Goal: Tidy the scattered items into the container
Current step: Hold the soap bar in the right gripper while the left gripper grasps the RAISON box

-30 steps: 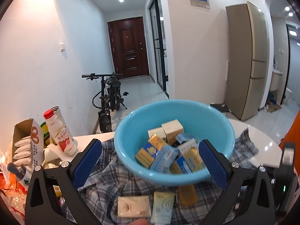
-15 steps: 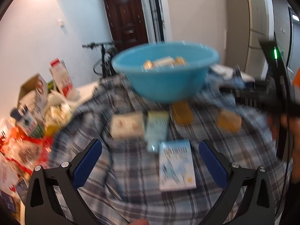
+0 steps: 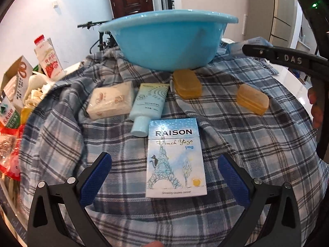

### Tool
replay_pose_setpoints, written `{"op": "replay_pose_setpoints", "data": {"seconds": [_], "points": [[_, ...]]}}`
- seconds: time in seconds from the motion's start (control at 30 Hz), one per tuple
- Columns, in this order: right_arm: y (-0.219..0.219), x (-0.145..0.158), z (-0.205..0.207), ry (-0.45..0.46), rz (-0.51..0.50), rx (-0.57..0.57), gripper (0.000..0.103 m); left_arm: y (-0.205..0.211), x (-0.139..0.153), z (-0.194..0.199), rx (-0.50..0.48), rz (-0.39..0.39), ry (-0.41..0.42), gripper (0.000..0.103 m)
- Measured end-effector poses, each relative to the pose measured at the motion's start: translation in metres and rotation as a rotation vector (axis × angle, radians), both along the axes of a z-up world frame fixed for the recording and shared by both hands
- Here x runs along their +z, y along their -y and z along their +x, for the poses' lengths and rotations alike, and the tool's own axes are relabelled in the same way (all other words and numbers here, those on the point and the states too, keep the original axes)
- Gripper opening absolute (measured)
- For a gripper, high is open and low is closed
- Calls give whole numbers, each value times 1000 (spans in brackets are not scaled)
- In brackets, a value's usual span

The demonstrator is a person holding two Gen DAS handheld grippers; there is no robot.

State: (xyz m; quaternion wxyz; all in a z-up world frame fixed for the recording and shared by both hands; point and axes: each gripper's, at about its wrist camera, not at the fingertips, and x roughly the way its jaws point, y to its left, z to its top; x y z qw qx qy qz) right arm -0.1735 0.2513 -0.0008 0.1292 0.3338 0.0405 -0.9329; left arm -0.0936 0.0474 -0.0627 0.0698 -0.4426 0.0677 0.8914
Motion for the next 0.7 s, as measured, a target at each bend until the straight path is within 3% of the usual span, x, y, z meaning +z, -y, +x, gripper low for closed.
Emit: {"op": "replay_pose_setpoints", "data": {"seconds": [0.23, 0.43, 0.7], "points": [[-1, -1, -1, 4, 2, -7, 45, 1, -7, -2, 2, 4, 6, 99], [-3, -2, -1, 5, 3, -14, 45, 6, -13, -5, 1, 64, 35, 59], [-4, -2, -1, 4, 5, -16, 45, 10, -3, 1, -3, 103, 15, 56]]}}
